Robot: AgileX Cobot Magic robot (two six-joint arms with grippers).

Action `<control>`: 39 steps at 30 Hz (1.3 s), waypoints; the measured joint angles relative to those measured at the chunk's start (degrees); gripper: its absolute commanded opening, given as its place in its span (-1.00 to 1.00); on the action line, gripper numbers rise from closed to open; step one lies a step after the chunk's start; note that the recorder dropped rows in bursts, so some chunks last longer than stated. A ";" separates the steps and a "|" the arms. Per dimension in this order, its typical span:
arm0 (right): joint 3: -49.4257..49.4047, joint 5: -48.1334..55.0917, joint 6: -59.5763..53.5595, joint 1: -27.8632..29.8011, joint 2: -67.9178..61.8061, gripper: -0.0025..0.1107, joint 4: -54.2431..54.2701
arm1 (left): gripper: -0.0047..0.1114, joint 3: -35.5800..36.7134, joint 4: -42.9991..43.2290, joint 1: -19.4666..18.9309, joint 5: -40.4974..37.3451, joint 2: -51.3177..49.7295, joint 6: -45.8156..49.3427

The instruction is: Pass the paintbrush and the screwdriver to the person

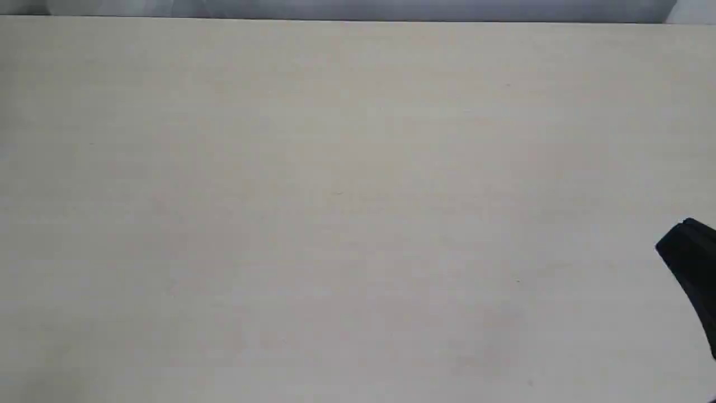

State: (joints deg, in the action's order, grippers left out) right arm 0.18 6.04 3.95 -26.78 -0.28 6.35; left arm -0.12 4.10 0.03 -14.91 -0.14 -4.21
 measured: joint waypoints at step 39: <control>0.00 11.66 -5.23 25.22 0.00 -0.88 0.04 | -0.92 0.00 0.00 0.00 0.00 0.00 0.00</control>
State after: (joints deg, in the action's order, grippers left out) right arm 0.18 17.70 -1.28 -1.56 -0.28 6.39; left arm -0.12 4.10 0.03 -14.91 -0.14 -4.21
